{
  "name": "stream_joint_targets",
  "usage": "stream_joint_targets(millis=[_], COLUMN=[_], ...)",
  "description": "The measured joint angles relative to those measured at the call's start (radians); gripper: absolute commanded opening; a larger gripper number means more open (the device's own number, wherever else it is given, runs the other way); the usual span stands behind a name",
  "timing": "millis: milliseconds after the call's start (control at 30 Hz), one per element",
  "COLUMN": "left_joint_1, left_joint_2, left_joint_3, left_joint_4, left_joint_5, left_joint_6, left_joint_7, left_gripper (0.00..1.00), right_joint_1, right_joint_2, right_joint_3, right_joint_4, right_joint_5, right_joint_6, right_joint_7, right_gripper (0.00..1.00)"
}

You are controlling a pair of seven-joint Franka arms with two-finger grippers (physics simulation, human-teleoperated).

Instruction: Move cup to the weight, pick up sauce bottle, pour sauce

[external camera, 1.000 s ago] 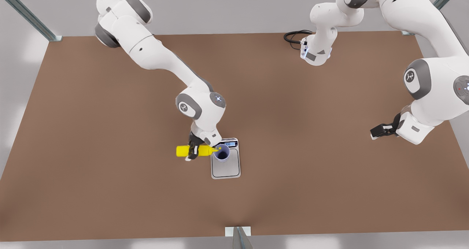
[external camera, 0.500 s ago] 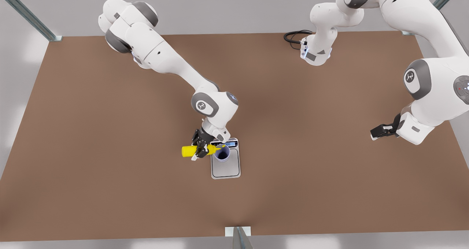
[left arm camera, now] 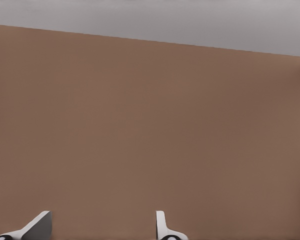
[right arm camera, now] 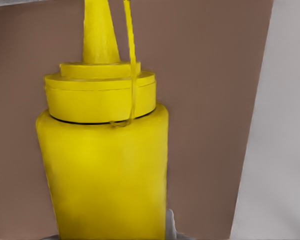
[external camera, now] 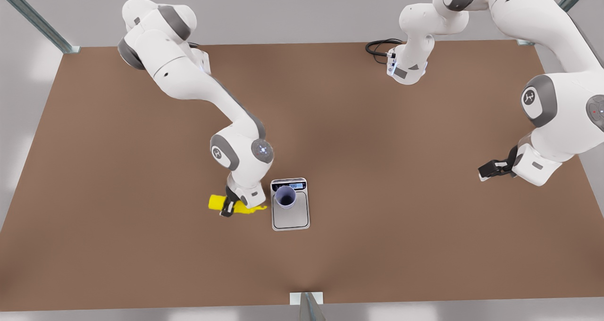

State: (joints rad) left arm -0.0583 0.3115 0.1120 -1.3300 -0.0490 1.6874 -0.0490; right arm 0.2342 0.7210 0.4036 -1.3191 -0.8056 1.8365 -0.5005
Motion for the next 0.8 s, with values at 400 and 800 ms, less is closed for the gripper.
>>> stream_joint_targets(millis=[400, 800], left_joint_1=[0.0, 0.001], left_joint_2=[0.0, 0.0], left_joint_3=[0.0, 0.002], left_joint_4=[0.0, -0.001], left_joint_5=[0.003, 0.003], left_joint_6=[0.0, -0.007], left_joint_7=[0.0, 0.001], left_gripper=[1.0, 1.0], right_joint_1=[-0.29, -0.464], right_joint_2=[0.001, 0.075], right_joint_3=[-0.016, -0.013], right_joint_4=[-0.031, -0.185], right_joint_5=[0.867, 1.735], right_joint_6=[0.242, 0.203], right_joint_7=[-0.659, -1.492], right_gripper=[0.55, 0.55])
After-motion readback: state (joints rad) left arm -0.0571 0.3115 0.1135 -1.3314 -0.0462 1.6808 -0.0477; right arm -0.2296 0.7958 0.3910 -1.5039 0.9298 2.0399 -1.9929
